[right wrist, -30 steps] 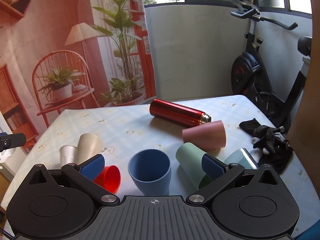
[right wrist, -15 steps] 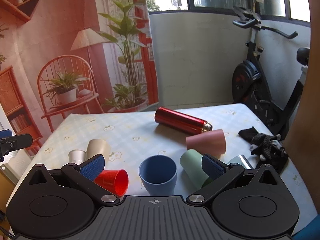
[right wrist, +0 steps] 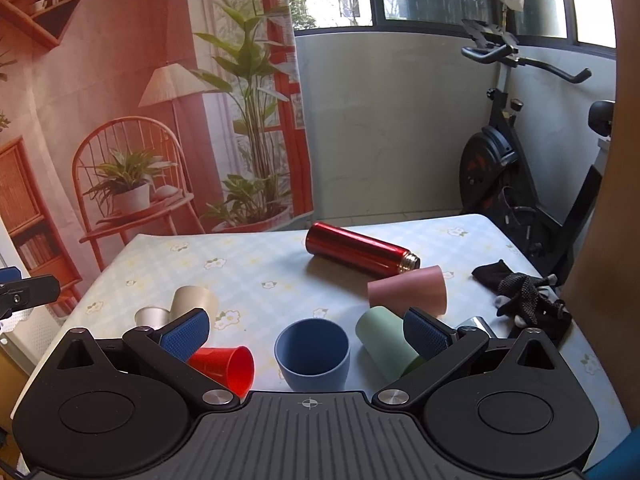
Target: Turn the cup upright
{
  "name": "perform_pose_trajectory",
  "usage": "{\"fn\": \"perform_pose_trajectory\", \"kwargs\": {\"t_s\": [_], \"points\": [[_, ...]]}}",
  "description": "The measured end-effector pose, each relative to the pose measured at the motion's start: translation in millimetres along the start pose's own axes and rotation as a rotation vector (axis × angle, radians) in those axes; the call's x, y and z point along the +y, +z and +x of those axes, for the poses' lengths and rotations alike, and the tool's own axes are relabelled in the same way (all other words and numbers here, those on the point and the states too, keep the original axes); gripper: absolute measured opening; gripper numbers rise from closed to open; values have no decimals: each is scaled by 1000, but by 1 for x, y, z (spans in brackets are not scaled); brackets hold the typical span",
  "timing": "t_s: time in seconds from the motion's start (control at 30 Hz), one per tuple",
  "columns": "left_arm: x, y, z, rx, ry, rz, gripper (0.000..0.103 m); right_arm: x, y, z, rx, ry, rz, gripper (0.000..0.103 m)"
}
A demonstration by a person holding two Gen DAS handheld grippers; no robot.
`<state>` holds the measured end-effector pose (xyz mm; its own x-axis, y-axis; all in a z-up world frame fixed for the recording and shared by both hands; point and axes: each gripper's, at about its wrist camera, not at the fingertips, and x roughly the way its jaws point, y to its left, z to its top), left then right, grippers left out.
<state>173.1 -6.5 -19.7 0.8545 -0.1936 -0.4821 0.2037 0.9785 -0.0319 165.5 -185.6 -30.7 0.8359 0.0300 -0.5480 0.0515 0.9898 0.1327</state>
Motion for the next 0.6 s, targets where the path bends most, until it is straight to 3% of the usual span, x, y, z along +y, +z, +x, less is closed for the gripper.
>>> {"fn": "perform_pose_trajectory", "kwargs": {"t_s": [0.6], "points": [[-2,2,-9,-52,16,13,99,2,7,-10,-43,-12,-11,103]]}}
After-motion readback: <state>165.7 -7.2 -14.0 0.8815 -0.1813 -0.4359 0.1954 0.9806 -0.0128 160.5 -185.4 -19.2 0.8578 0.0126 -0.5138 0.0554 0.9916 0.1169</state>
